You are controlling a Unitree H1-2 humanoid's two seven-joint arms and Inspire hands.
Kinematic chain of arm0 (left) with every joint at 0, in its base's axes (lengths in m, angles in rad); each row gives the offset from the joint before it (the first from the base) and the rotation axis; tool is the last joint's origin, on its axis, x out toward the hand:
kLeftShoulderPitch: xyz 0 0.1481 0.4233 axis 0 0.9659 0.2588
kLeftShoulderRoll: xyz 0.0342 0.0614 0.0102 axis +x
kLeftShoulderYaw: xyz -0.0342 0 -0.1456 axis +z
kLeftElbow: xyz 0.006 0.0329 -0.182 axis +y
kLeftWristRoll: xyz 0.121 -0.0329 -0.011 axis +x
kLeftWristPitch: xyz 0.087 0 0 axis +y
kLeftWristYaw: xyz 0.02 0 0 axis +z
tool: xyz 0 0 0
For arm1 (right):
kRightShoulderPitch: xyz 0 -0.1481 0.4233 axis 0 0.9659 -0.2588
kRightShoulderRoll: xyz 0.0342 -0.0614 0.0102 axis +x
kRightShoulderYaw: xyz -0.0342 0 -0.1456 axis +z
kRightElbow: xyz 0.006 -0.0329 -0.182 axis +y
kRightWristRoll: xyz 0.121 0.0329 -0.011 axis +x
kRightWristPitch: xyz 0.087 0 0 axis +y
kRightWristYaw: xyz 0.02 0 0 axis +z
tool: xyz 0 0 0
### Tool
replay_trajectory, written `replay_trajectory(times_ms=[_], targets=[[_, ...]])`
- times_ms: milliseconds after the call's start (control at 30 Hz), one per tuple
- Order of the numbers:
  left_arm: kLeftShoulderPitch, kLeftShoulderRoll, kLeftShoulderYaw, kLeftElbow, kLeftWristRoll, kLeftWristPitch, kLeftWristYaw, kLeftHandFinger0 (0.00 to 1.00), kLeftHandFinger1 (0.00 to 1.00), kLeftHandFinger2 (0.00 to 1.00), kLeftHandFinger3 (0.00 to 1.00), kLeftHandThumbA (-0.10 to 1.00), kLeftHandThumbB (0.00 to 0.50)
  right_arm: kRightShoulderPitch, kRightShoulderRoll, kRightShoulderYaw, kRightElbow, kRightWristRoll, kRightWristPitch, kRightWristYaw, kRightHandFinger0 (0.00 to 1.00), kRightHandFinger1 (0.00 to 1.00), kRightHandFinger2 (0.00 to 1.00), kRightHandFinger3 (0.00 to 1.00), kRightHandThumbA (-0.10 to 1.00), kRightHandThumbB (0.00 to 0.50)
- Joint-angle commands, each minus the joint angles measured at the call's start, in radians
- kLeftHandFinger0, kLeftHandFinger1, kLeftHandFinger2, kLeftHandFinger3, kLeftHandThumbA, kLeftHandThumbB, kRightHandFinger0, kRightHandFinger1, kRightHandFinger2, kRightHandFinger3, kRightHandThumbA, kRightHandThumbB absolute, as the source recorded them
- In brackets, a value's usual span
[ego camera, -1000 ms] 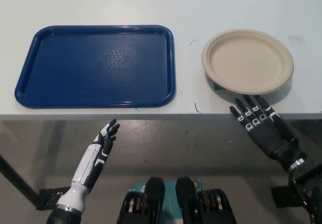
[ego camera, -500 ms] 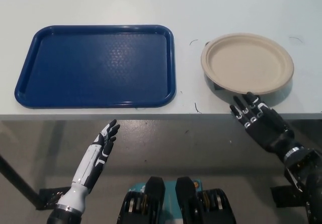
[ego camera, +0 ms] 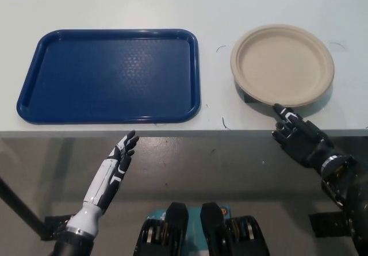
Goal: Use the right hand to pick up a plate from a leveled surface and place it into a tray on the left side
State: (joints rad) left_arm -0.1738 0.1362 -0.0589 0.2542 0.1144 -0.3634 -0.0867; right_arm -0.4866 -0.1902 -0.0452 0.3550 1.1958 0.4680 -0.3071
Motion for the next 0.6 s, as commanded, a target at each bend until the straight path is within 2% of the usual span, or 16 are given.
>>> replay_trajectory(times_ms=[0, 233, 300, 333, 367, 400, 433, 467, 500, 567], targets=[[-0.026, 0.018, -0.006, 0.0, -0.006, -0.047, -0.012, 1.0, 1.0, 1.0, 1.0, 1.0, 0.5, -0.024, -0.036, 0.012, -0.021, 0.022, 0.002, -0.074, 0.0, 0.19, 0.45, 0.66, 0.83, 0.137], [-0.023, 0.019, -0.006, -0.017, -0.005, -0.035, -0.017, 1.0, 1.0, 1.0, 1.0, 1.0, 0.5, -0.013, -0.046, 0.022, -0.049, 0.054, 0.002, -0.088, 0.0, 0.19, 0.45, 0.65, 0.86, 0.168], [-0.027, 0.018, -0.005, -0.015, -0.001, -0.036, -0.016, 1.0, 1.0, 1.0, 1.0, 1.0, 0.5, -0.014, -0.049, 0.023, -0.058, 0.052, 0.002, -0.089, 0.0, 0.19, 0.45, 0.63, 0.93, 0.192], [-0.028, 0.018, -0.005, -0.013, -0.001, -0.036, -0.016, 1.0, 1.0, 1.0, 1.0, 1.0, 0.5, -0.015, -0.049, 0.022, -0.059, 0.051, 0.002, -0.092, 0.0, 0.2, 0.46, 0.63, 0.93, 0.22], [-0.028, 0.018, -0.005, -0.013, -0.003, -0.036, -0.018, 1.0, 1.0, 1.0, 1.0, 1.0, 0.5, -0.014, -0.048, 0.02, -0.061, 0.047, 0.002, -0.092, 0.0, 0.2, 0.48, 0.64, 0.94, 0.226], [-0.027, 0.018, -0.004, -0.013, -0.004, -0.035, -0.019, 1.0, 1.0, 1.0, 1.0, 1.0, 0.5, -0.007, -0.046, 0.015, -0.073, 0.032, 0.002, -0.055, 0.52, 0.83, 1.0, 1.0, 1.0, 0.333], [-0.028, 0.018, -0.004, -0.011, -0.002, -0.036, -0.018, 1.0, 1.0, 1.0, 1.0, 1.0, 0.5, 0.002, -0.045, 0.009, -0.082, 0.029, 0.002, -0.003, 0.6, 0.89, 1.0, 1.0, 1.0, 0.317], [-0.028, 0.019, -0.004, -0.01, 0.0, -0.037, -0.017, 1.0, 1.0, 1.0, 1.0, 1.0, 0.5, 0.005, -0.048, 0.009, -0.082, 0.058, 0.002, 0.035, 0.96, 1.0, 1.0, 1.0, 1.0, 0.343], [-0.028, 0.018, -0.004, -0.01, 0.001, -0.037, -0.016, 1.0, 1.0, 1.0, 1.0, 1.0, 0.5, 0.008, -0.05, 0.009, -0.087, 0.082, 0.002, 0.064, 1.0, 1.0, 1.0, 1.0, 1.0, 0.374], [-0.028, 0.018, -0.005, -0.012, 0.01, -0.039, -0.012, 1.0, 1.0, 1.0, 1.0, 1.0, 0.5, 0.005, -0.049, 0.002, -0.082, 0.094, 0.002, 0.16, 1.0, 1.0, 1.0, 1.0, 1.0, 0.44]])
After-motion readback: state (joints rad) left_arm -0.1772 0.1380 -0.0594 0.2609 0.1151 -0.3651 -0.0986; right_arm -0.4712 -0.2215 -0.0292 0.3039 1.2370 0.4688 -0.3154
